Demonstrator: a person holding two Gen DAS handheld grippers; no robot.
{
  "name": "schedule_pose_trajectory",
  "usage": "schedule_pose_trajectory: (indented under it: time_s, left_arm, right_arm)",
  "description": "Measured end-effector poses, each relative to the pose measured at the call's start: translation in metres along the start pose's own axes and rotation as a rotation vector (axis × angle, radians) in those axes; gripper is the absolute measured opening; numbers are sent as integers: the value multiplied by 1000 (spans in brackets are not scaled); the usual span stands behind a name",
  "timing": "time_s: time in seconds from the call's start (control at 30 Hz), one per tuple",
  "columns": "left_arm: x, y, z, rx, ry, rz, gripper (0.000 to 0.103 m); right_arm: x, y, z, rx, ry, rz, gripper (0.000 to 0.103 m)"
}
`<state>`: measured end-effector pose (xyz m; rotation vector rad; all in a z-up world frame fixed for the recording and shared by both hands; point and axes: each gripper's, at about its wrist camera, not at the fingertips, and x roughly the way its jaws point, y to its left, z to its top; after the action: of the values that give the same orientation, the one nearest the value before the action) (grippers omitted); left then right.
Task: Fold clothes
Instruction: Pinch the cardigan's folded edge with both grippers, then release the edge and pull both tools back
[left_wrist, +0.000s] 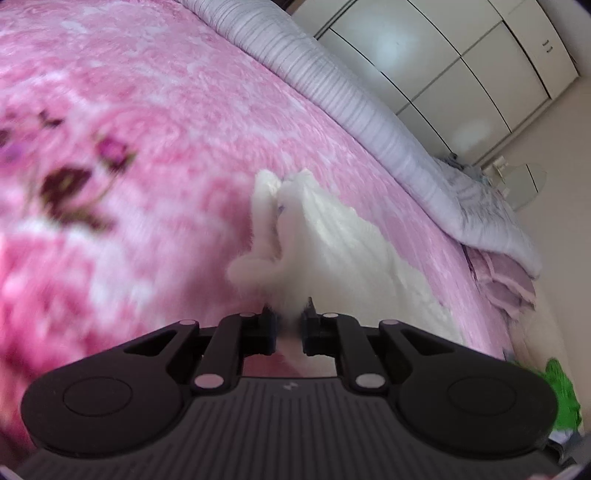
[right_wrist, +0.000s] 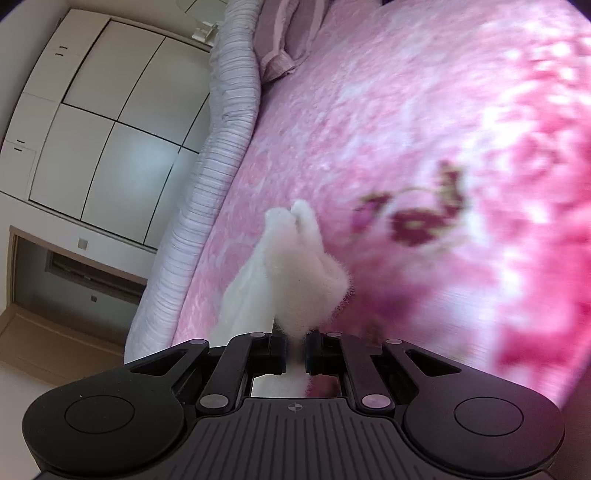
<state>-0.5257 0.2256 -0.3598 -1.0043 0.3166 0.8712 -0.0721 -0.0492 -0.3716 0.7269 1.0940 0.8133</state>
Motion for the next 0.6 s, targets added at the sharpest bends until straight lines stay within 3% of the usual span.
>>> schedule_pose_trajectory:
  time_s: [0.2, 0.27, 0.3, 0.4, 0.6]
  left_arm:
    - [-20, 6, -30, 82, 44, 46, 12]
    - [-27, 1, -28, 124, 46, 71, 14]
    - [-30, -2, -27, 145, 46, 83, 15]
    - [-40, -13, -26, 228, 48, 142, 17]
    - [-51, -42, -46, 444, 47, 299, 17]
  right_arm:
    - [-30, -24, -7, -18, 46, -74, 10]
    - [-34, -29, -6, 14, 61, -82, 15]
    - [-36, -30, -5, 22, 65, -89, 23]
    - [-42, -14, -16, -118, 80, -136, 35]
    - [-55, 16, -39, -397, 110, -230, 38]
